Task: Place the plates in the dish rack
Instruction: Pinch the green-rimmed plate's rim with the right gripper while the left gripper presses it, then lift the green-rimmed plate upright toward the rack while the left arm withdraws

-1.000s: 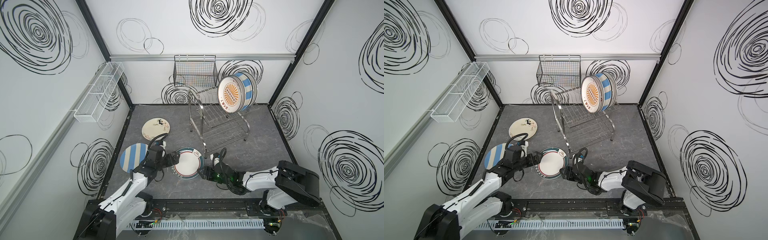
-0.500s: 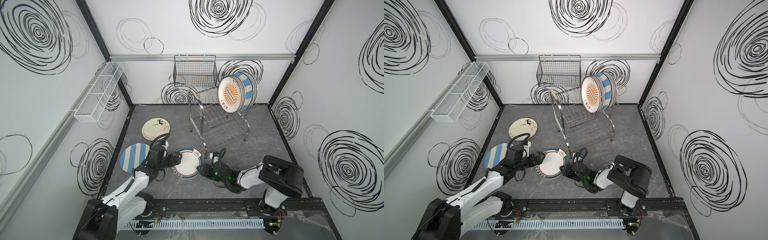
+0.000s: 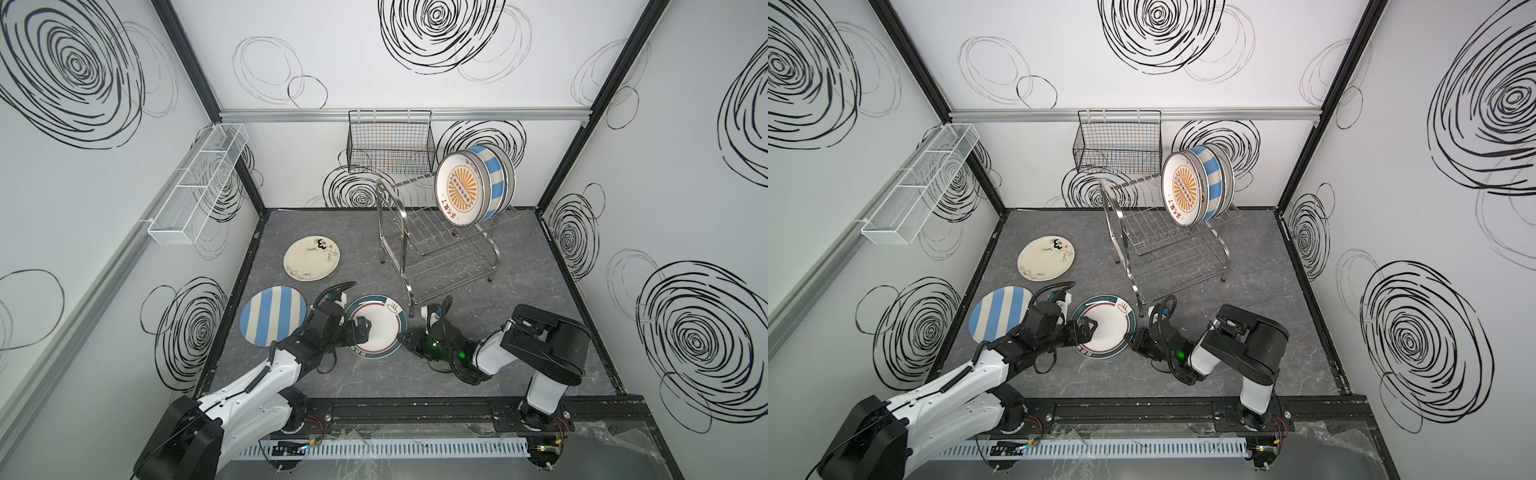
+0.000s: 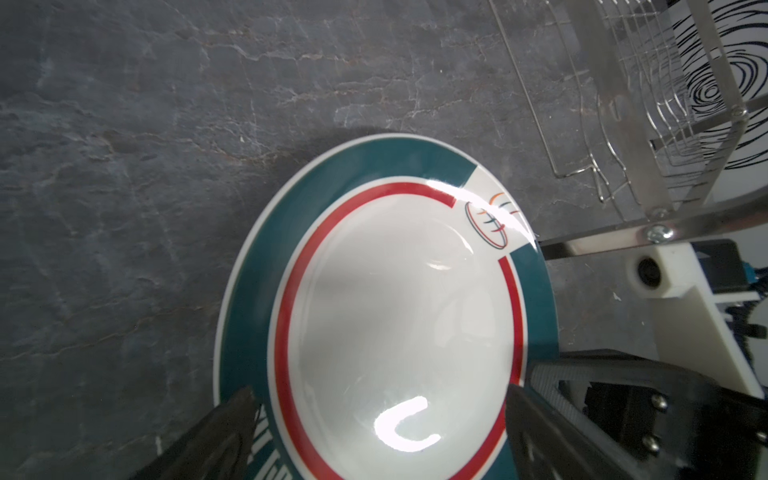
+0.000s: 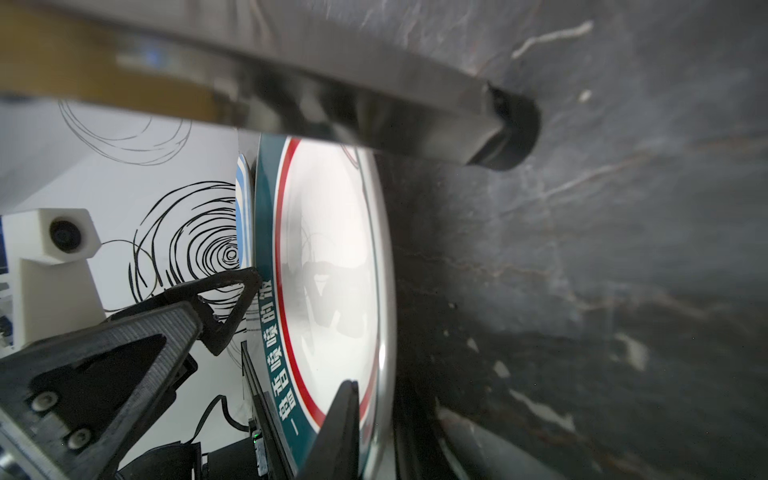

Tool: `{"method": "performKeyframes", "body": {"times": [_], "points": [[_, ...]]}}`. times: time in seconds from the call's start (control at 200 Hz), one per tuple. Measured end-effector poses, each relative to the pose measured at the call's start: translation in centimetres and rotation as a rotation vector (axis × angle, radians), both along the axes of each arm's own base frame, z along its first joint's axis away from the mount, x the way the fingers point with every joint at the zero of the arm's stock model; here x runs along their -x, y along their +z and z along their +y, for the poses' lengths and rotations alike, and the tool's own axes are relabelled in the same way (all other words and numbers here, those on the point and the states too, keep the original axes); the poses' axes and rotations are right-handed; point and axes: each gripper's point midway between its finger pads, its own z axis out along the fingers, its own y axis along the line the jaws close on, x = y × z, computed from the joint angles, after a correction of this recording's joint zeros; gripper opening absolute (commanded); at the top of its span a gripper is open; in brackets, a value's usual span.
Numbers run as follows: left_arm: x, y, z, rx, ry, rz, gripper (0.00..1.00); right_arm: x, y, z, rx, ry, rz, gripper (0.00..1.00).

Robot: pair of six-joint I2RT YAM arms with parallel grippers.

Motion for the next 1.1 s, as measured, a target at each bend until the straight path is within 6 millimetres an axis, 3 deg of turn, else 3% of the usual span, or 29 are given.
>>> {"method": "performKeyframes", "body": {"times": [0.09,0.365,0.615,0.705,0.916,1.101], "points": [[0.1,0.9,-0.2,0.017,-0.007,-0.026,0.96,-0.1,0.2,-0.1,0.006,-0.012,-0.002,0.00],[0.6,2.4,0.1,0.028,-0.008,-0.052,0.96,0.3,0.8,-0.5,0.087,-0.021,-0.022,0.00],[-1.5,8.4,-0.8,0.043,-0.059,-0.155,0.96,1.0,3.0,-1.2,0.206,0.002,-0.100,0.00],[-2.1,9.4,-0.7,0.045,-0.074,-0.174,0.96,0.9,3.8,-1.9,0.250,0.004,-0.125,0.00],[-3.7,10.2,1.6,0.029,-0.036,-0.162,0.96,0.5,7.3,-3.2,0.325,0.008,-0.205,0.00],[-6.2,12.6,4.1,0.048,0.024,-0.177,0.96,0.7,11.0,-4.3,0.358,0.029,-0.281,0.00]]}}
